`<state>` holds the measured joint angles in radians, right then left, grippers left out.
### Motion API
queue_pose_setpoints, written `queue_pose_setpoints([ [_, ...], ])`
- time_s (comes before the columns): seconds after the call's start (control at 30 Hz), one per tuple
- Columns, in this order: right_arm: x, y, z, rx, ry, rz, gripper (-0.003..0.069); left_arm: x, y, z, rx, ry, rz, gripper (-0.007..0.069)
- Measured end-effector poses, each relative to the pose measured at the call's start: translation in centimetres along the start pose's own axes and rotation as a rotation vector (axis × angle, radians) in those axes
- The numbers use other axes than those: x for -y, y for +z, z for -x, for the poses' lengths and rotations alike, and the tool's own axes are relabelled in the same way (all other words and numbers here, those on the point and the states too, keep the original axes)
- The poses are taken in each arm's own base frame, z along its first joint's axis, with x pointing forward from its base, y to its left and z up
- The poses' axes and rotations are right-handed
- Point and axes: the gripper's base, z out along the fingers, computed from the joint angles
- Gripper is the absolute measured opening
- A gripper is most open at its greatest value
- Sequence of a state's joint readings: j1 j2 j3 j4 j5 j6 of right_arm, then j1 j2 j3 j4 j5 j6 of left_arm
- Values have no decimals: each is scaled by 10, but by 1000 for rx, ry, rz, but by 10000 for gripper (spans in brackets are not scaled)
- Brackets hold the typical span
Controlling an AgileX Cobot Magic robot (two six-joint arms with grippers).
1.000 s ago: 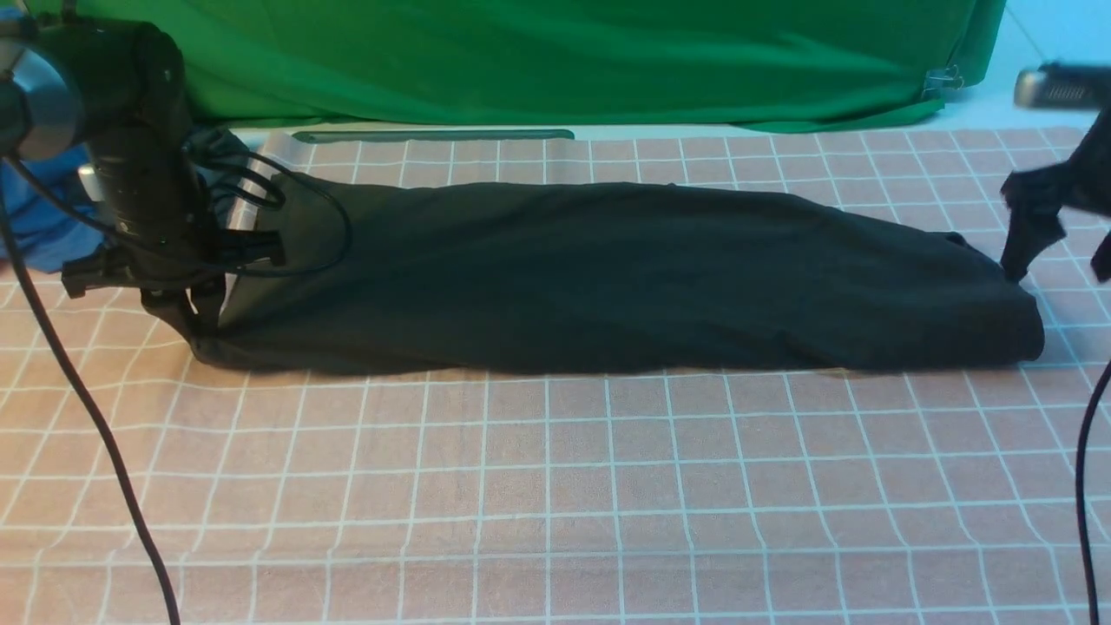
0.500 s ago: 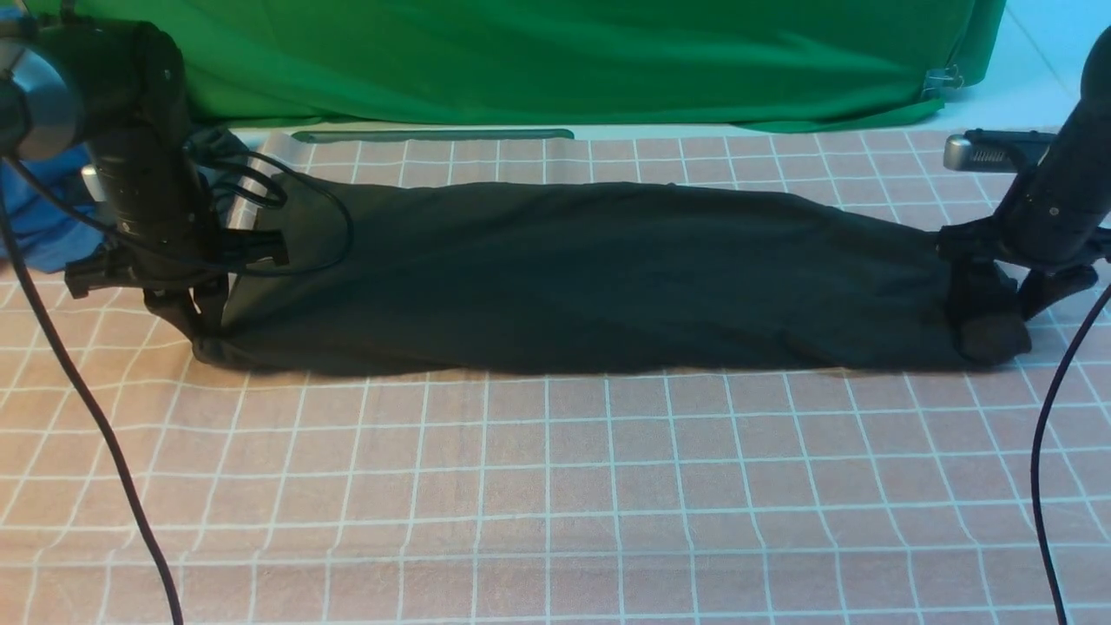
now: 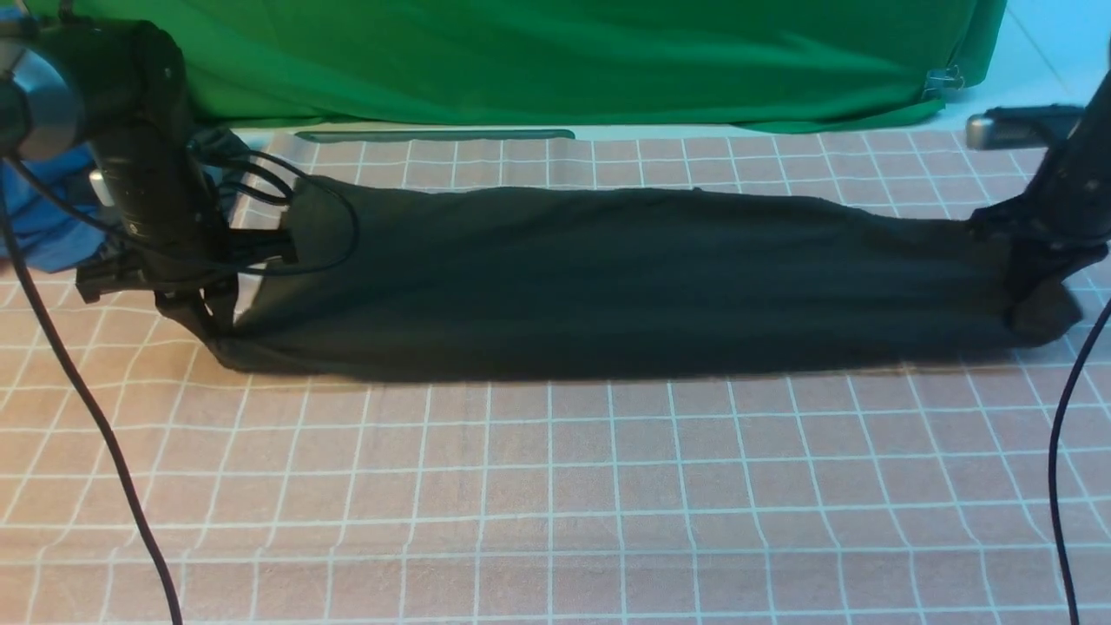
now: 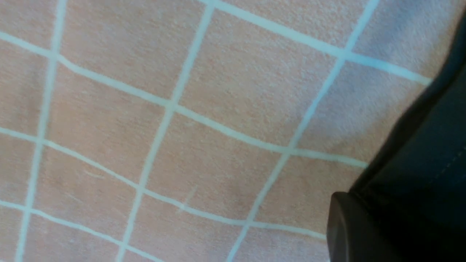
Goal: Fold a long-sleeved shirt over a pink coffee tablecloth.
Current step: 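Pull the folded dark garment lengthwise by its ends to straighten it flat on the table, then fold the right end of the dark garment over onto its left end with the right gripper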
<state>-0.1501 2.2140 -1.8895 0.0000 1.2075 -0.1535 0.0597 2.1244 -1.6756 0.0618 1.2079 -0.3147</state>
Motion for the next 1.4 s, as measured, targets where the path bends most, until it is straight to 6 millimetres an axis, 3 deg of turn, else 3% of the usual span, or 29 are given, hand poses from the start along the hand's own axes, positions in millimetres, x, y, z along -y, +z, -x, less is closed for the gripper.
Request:
queue_pose_setpoints([
  [0.17, 9, -27, -1, 46, 5, -37, 115, 3, 6, -6, -44, -15, -30, 29],
  [0.33, 14, -30, -2, 45, -11, -89, 115, 2, 8, -8, -60, -16, -47, 43],
  [0.5, 4, -44, 3, 88, -18, -97, 115, -2, -2, -8, -24, 3, -10, 174],
  [0.6, -16, -70, 10, 169, -40, -87, 115, -7, -17, -9, 23, 16, 13, 244],
  [0.67, -34, -89, 14, 231, -60, -53, 115, -9, -28, -11, 53, 17, 18, 260],
  [0.73, -72, -114, 19, 317, -98, 52, 115, -12, -50, -15, 105, 9, 7, 265],
  [0.77, -75, -116, 19, 324, -102, 61, 115, -12, -52, -16, 109, 8, 5, 265],
  [0.8, -103, -127, 20, 364, -136, 139, 115, -13, -65, -20, 136, 2, -14, 261],
  [0.83, -107, -129, 20, 369, -138, 156, 115, -13, -68, -21, 143, 0, -19, 260],
  [1.0, -204, -153, 15, 505, -256, 392, 115, -16, -102, -33, 222, -18, -75, 206],
  [1.2, -291, -144, 4, 578, -307, 570, 115, -18, -127, -44, 276, -43, -126, 192],
  [1.4, -355, -114, -8, 575, -324, 689, 115, -18, -132, -46, 290, -47, -143, 192],
])
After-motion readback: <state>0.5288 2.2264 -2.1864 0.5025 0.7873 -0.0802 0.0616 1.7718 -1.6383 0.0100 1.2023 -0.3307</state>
